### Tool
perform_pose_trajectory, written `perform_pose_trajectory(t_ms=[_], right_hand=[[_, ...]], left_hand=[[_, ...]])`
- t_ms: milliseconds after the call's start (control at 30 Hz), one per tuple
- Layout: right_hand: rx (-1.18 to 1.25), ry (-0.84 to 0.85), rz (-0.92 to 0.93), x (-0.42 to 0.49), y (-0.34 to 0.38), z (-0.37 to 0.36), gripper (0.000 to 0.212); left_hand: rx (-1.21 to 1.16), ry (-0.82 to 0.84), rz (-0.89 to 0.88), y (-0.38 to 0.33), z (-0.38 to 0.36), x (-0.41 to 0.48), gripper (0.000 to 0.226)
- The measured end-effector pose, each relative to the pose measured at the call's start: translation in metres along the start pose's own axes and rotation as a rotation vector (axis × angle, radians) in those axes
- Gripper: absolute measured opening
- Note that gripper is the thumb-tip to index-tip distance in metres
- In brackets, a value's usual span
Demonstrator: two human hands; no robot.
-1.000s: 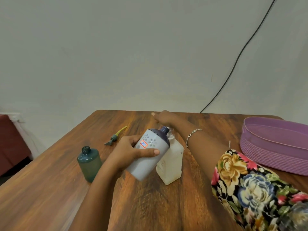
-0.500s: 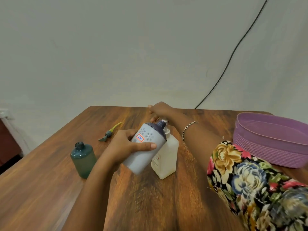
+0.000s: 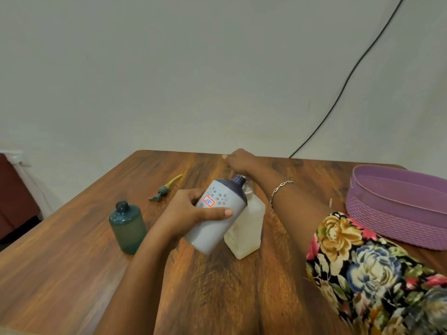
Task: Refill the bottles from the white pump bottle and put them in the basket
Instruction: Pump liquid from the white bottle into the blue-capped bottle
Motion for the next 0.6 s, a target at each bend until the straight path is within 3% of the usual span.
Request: perform_pose_trajectory(t_ms=[233, 400, 467, 600], right_hand=[[-0.043, 0.027, -0.001, -0.001, 0.003, 0.001, 0.048], [-0.100, 0.062, -0.058, 0.003, -0.005, -0.009, 0.049], [-0.100, 0.073, -0.062, 0.005, -0.005, -0.012, 0.045], [0.133, 0.056, 0.005, -0.001, 0.001, -0.005, 0.042]], left_hand=[[0.008, -0.010, -0.020, -0.009, 0.001, -0.003, 0.045], [0.006, -0.015, 0.028, 0.001, 0.002, 0.001, 0.060], [0.012, -0.027, 0.032, 0.003, 0.003, 0.000, 0.055], [-0.014, -0.021, 0.008, -0.001, 0.000, -0.005, 0.048]])
Point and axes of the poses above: each hand's wrist, its own x-axis towards the middle knuckle, its own z-axis out of the back of the hand, y = z × x, the point moved 10 cm from there along x, towards the middle knuckle, and after that the axes turned 13 degrees about y, right-handed, at the moved point
